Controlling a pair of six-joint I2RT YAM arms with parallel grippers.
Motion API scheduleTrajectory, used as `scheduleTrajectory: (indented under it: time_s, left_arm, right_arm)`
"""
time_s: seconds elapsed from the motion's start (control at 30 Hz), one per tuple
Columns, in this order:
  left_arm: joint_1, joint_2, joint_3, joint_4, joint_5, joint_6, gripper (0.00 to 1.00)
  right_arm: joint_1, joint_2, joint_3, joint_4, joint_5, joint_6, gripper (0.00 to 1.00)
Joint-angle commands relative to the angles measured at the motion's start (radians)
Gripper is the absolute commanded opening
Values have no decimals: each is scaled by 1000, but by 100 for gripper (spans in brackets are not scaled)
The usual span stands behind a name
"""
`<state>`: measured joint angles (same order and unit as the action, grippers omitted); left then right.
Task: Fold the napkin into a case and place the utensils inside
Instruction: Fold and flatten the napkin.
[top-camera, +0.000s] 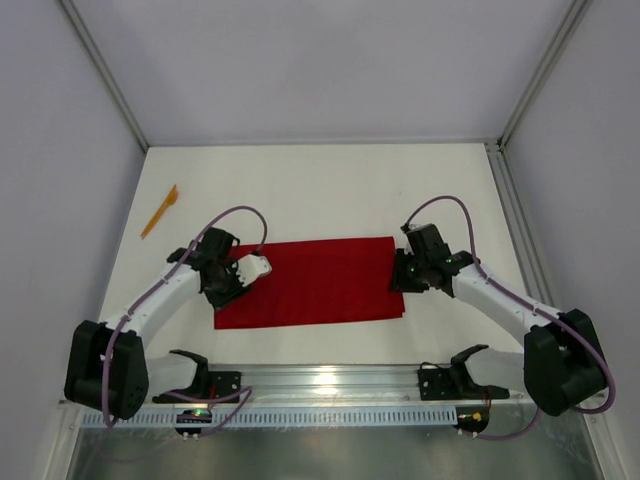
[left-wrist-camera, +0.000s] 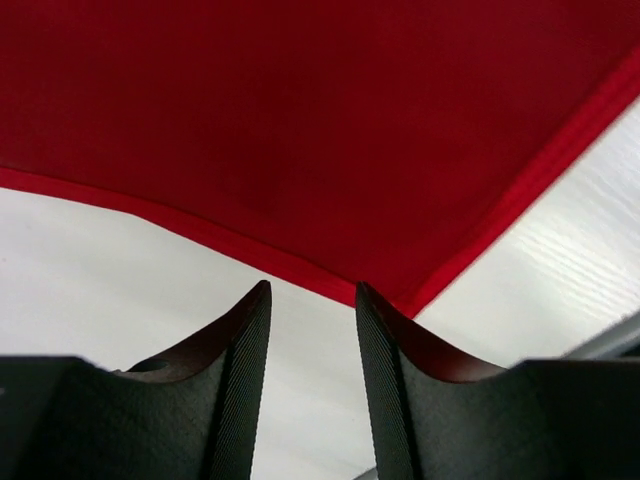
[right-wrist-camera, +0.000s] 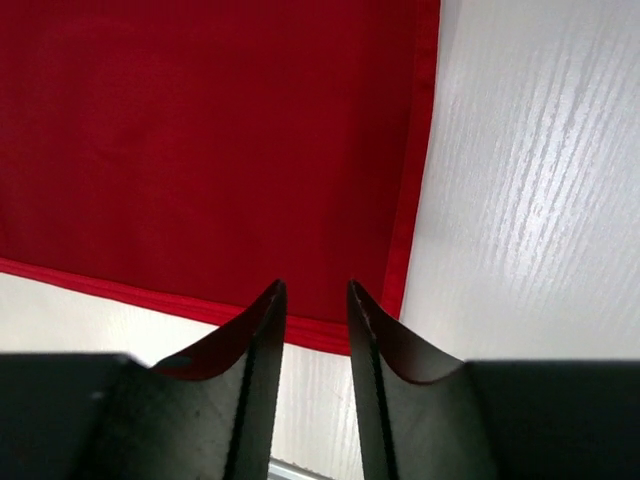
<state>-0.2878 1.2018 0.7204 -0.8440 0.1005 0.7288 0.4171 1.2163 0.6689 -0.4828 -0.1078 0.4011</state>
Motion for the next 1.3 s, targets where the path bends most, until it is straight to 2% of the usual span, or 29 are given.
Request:
scheduleTrajectory:
  time_s: [0.0, 0.17, 0.2, 0.33, 0.43, 0.53, 0.57, 0.67, 1.03, 1.2, 1.27]
  left_arm:
    - [-5, 51, -1, 177, -65, -114, 41]
    - [-5, 122, -12, 223, -166, -129, 36]
    - [-5, 117, -13, 220, -160, -128, 35]
    - [-4, 13, 2, 142, -45, -147, 40]
    - [-4, -45, 5, 88, -62, -167, 49]
    - [-4, 40, 51, 8, -123, -250, 49]
    - [-4, 73, 65, -60, -124, -285, 49]
    - [-4, 151, 83, -116, -105, -316, 48]
    - [13, 251, 71, -17, -130, -376, 48]
    - [39, 280, 34, 68, -197, -353, 43]
    - [56, 292, 33, 135, -244, -342, 42]
  right_arm:
    - [5, 8, -25, 108, 20, 48, 30]
    - [5, 104, -61, 177, 11, 76, 12]
    - [5, 110, -66, 181, 10, 81, 11]
    - [5, 66, -78, 156, 34, 81, 11]
    - [5, 3, -71, 89, 75, 76, 12]
    - [5, -29, -72, 20, 154, 85, 12]
    - [5, -34, -83, 10, 164, 103, 13]
    - [5, -46, -98, 16, 158, 133, 15]
    - [6, 6, -135, 70, 132, 163, 18]
    - [11, -1, -167, 111, 123, 176, 20]
    - [15, 3, -178, 154, 65, 188, 20]
